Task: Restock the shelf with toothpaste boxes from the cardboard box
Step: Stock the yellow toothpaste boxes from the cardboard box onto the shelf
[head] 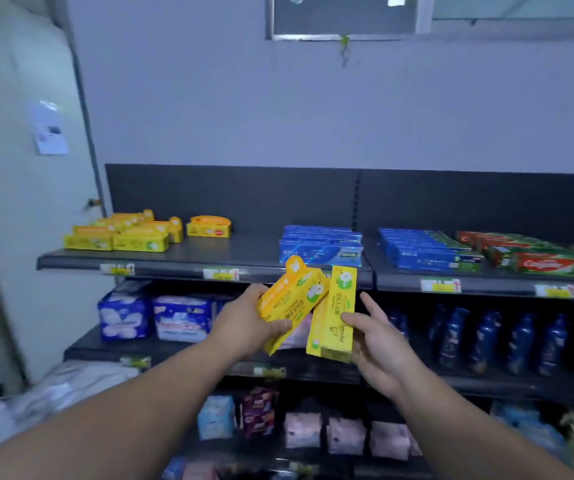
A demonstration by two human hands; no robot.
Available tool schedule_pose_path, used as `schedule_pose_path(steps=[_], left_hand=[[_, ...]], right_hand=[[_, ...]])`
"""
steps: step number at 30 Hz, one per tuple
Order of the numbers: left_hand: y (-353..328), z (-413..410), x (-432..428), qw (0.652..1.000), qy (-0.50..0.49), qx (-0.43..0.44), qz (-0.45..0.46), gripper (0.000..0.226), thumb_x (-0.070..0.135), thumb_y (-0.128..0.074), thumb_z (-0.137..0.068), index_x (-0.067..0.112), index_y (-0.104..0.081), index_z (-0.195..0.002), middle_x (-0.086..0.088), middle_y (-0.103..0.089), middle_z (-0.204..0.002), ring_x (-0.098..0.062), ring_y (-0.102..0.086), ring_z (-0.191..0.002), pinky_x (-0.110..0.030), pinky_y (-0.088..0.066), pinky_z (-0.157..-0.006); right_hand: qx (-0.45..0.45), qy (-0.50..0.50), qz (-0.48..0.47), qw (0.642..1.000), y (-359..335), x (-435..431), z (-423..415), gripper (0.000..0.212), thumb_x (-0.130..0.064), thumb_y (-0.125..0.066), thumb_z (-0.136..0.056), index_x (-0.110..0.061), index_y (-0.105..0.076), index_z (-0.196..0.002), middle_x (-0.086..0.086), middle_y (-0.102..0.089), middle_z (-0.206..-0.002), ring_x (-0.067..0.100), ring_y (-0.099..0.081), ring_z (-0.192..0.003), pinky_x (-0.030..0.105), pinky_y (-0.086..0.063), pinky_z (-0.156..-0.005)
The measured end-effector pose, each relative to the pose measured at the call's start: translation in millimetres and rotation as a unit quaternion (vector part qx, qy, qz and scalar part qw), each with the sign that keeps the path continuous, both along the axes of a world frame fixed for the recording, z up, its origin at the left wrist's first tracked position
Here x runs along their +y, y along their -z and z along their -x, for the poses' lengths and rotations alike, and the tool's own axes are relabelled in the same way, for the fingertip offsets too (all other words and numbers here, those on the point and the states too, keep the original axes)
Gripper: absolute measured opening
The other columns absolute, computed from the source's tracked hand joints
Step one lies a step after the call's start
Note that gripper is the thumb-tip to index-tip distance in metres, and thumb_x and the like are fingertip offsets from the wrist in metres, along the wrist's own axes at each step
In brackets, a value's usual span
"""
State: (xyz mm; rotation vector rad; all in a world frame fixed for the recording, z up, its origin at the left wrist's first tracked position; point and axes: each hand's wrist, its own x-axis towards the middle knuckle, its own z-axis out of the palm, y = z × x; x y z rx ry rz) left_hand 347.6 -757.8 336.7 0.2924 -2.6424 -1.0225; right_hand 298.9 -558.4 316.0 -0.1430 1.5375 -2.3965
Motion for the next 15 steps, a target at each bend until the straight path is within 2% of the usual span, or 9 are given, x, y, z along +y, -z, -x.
schedule_pose_path(steps=[3, 6, 8, 11, 15], left_hand=[[-8, -27, -48, 1.000, -0.012, 0.005, -0.002, 0.059, 0.043, -0.076, -0.076, 0.036, -0.044, -0.125, 0.010, -0.060, -0.104, -0.016, -0.058, -0.094, -0.029, -0.046, -0.077], [-11, -43, -86, 1.000, -0.014, 0.007, -0.008, 0.065, 0.041, -0.077, -0.075, 0.042, -0.041, -0.129, 0.011, -0.062, -0.108, -0.015, -0.060, -0.097, -0.032, -0.050, -0.085], [-10, -47, -106, 1.000, -0.017, 0.003, -0.016, 0.071, 0.040, -0.078, -0.074, 0.043, -0.038, -0.133, 0.011, -0.063, -0.112, -0.014, -0.061, -0.098, -0.036, -0.051, -0.088], [-8, -46, -129, 0.999, -0.021, 0.001, -0.026, 0.071, 0.040, -0.078, -0.074, 0.046, -0.037, -0.132, 0.014, -0.063, -0.114, -0.012, -0.062, -0.099, -0.039, -0.052, -0.090], [-9, -30, -150, 0.999, -0.036, -0.002, -0.018, 0.065, 0.032, -0.076, -0.077, 0.046, -0.038, -0.127, 0.012, -0.063, -0.109, -0.014, -0.063, -0.095, -0.035, -0.054, -0.085]], right_hand=[[0.024, -0.064, -0.041, 0.997, -5, -53, -11, 0.090, 0.010, -0.056, -0.089, -0.040, -0.015, -0.152, 0.013, -0.072, -0.105, 0.031, -0.070, -0.097, 0.046, -0.056, -0.080], [0.063, -0.115, -0.080, 0.988, -10, -95, -14, 0.108, 0.017, -0.058, -0.084, -0.052, -0.006, -0.148, 0.015, -0.070, -0.111, 0.032, -0.069, -0.100, 0.052, -0.057, -0.081], [0.085, -0.133, -0.107, 0.982, -12, -116, -12, 0.114, 0.018, -0.061, -0.081, -0.056, -0.006, -0.146, 0.015, -0.069, -0.112, 0.032, -0.070, -0.099, 0.056, -0.056, -0.082], [0.105, -0.145, -0.123, 0.976, -12, -138, -2, 0.103, 0.017, -0.064, -0.081, -0.055, -0.020, -0.141, 0.016, -0.069, -0.110, 0.031, -0.072, -0.093, 0.056, -0.057, -0.079], [0.106, -0.132, -0.110, 0.979, -10, -164, 25, 0.071, 0.009, -0.067, -0.083, -0.034, -0.038, -0.131, 0.018, -0.069, -0.105, 0.032, -0.073, -0.088, 0.049, -0.059, -0.069]])
